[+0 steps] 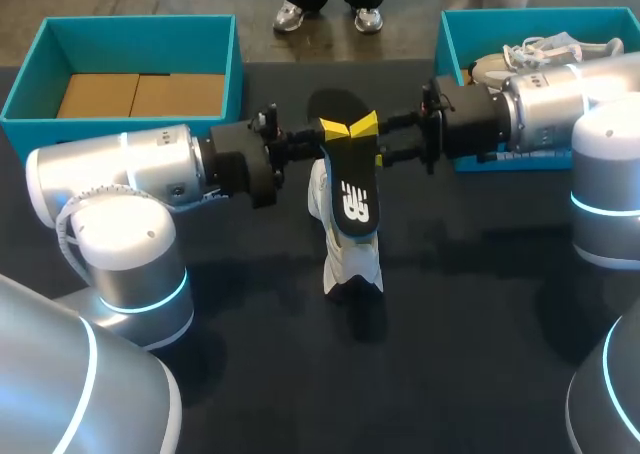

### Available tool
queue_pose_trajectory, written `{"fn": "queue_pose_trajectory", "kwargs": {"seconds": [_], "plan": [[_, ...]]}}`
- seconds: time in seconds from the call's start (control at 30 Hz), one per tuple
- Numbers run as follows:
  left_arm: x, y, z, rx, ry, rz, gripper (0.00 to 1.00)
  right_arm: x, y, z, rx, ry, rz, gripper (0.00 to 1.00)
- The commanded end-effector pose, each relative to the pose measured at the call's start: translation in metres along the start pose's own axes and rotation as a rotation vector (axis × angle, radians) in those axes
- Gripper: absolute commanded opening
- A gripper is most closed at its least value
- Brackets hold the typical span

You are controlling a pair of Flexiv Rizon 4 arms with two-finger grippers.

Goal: Take the shoe out of the shoebox, open the shoe tongue, remove and reinsert the insole, then place the shoe into the shoebox

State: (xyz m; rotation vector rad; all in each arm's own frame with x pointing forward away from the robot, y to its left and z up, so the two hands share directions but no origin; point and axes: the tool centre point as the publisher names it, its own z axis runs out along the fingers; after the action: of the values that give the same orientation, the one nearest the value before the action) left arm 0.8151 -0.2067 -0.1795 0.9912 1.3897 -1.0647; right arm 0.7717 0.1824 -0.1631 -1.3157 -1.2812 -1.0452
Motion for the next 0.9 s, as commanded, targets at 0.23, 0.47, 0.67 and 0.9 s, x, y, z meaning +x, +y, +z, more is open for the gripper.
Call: {"fn": "queue_pose_trajectory", "kwargs": {"seconds": [0.23, 0.47, 0.67, 0.9], "plan": [[0.0, -0.01, -0.01, 0.078, 0.082, -0.103, 0.0, -0.005, -0.006, -0.024, -0.051, -0.041, 0.018, 1.0], [0.005, -0.021, -0.02, 0.135, 0.145, -0.202, 0.0, -0.016, -0.006, -0.045, -0.078, -0.067, 0.04, 1.0], [0.006, -0.026, -0.025, 0.149, 0.166, -0.264, 0.0, -0.02, -0.005, -0.056, -0.09, -0.083, 0.058, 1.0], [0.005, -0.03, -0.026, 0.142, 0.165, -0.275, 0.0, -0.021, -0.004, -0.058, -0.102, -0.079, 0.058, 1.0]]}}
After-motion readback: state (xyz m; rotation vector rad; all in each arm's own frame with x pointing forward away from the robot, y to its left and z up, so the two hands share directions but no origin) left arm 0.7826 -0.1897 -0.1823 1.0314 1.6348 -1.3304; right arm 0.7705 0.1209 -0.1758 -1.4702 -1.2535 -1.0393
